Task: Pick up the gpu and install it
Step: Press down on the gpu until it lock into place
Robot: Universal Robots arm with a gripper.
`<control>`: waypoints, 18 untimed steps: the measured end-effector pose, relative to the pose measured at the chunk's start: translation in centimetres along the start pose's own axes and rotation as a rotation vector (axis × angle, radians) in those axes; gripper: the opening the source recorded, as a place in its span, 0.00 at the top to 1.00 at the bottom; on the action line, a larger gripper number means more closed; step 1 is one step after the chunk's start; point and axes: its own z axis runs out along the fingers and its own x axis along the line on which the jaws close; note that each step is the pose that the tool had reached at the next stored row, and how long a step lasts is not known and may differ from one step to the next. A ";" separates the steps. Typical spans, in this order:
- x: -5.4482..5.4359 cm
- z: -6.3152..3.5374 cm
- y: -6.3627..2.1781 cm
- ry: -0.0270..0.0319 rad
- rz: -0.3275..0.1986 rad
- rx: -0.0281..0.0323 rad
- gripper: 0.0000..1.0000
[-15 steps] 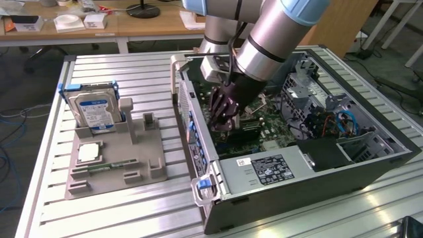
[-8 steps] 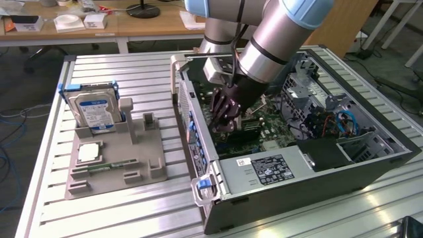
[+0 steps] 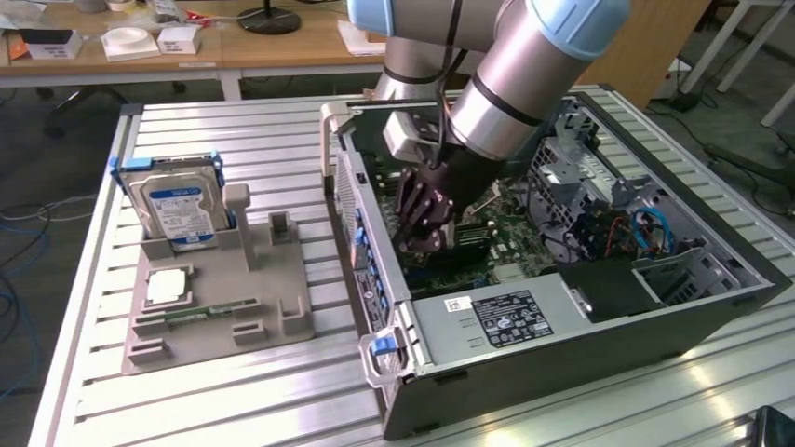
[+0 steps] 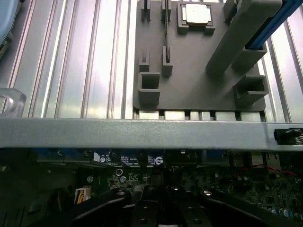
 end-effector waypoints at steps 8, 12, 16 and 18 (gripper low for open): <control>0.3 0.19 0.18 0.0016 -0.003 -0.0006 0.90; -0.1 0.41 0.08 0.0022 -0.004 -0.0006 0.90; -0.2 0.63 -0.03 0.0031 -0.004 -0.0006 0.90; -0.2 0.80 -0.28 0.0017 -0.003 -0.0012 0.90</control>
